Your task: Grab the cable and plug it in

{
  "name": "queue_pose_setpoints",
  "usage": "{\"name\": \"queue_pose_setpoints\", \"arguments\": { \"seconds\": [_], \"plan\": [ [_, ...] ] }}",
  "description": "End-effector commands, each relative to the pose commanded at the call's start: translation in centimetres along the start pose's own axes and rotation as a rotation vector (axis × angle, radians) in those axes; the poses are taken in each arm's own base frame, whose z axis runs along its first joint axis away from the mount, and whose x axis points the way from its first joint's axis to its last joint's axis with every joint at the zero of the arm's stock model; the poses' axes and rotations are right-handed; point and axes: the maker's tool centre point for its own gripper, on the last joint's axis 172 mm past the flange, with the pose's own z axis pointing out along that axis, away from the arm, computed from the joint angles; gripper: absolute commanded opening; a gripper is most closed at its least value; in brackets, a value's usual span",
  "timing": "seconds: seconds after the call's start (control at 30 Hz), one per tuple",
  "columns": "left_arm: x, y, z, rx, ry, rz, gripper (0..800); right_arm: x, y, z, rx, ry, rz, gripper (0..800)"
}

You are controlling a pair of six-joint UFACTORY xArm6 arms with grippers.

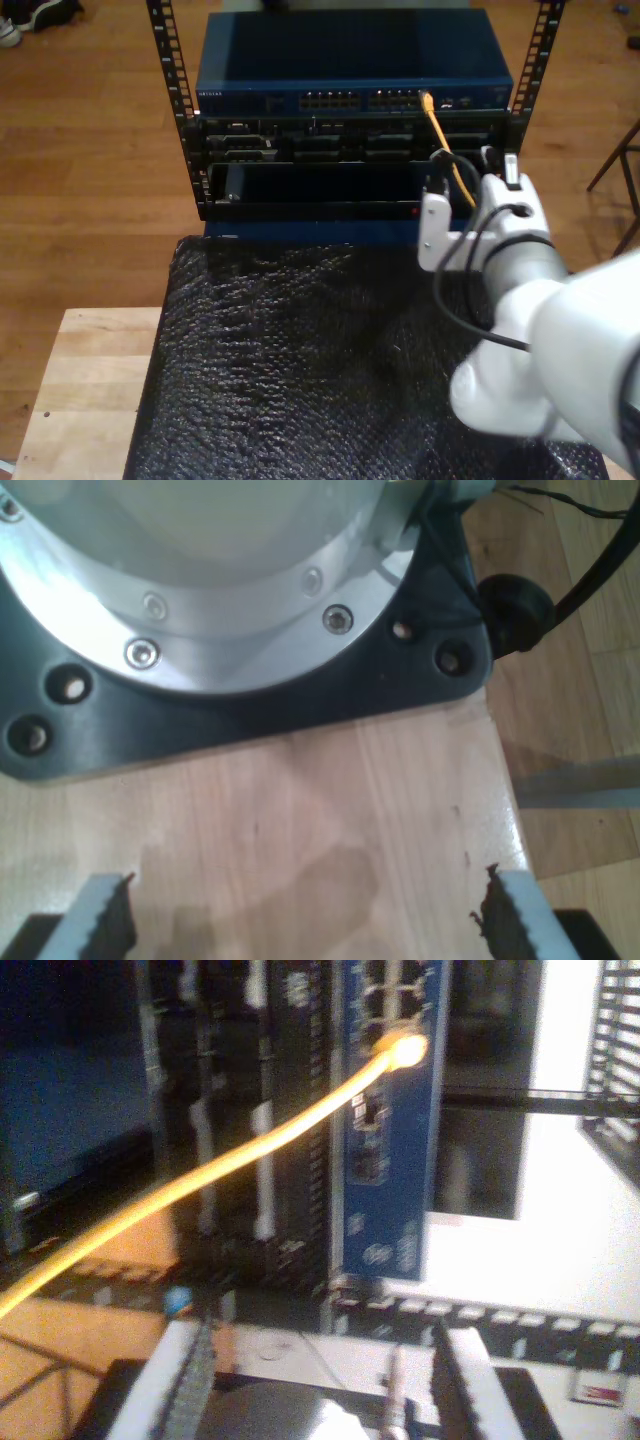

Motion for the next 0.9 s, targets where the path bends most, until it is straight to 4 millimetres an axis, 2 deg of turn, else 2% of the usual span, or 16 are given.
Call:
{"name": "queue_pose_setpoints", "arguments": {
  "seconds": [0.1, 0.3, 0.47, 0.63, 0.9],
  "plan": [
    [0.0, 0.0, 0.0, 0.000, 0.000, 0.000, 800, -0.9, -0.9, -0.9, 0.074, 0.017, 0.014, 575],
    [0.0, 0.0, 0.0, 0.000, 0.000, 0.000, 800, -4.1, -0.9, -1.6, 0.181, 0.030, 0.004, 605],
    [0.0, 0.0, 0.0, 0.000, -0.002, 0.000, 800, -8.1, -0.8, -2.4, 0.267, 0.009, -0.012, 635],
    [0.0, 0.0, 0.0, 0.000, -0.002, 0.000, 800, -11.9, -2.4, -3.8, 0.391, -0.014, -0.027, 689],
    [0.0, 0.0, 0.0, 0.000, 0.000, 0.000, 800, -17.8, -3.6, -7.1, 0.512, -0.073, -0.079, 690]
  ]
}}
